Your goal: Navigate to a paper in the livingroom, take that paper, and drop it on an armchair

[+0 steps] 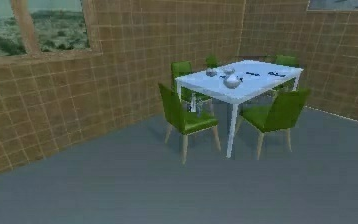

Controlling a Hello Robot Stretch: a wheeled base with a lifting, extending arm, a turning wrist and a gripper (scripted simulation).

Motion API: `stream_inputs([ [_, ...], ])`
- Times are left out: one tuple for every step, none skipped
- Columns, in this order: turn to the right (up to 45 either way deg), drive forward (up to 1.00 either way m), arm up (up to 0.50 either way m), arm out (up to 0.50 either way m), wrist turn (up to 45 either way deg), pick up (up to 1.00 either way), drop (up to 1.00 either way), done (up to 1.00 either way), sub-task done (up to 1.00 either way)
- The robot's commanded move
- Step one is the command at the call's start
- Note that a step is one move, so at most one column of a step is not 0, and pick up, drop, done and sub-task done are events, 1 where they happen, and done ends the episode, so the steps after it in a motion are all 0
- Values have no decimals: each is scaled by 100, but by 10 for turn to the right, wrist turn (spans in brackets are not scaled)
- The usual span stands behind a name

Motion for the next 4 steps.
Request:
stream_inputs([
  [240, 0, 0, 0, 0, 0, 0, 0, 0],
  [0, 100, 0, 0, 0, 0, 0, 0, 0],
  [0, 35, 0, 0, 0, 0, 0, 0, 0],
  [-450, 0, 0, 0, 0, 0, 0, 0, 0],
])
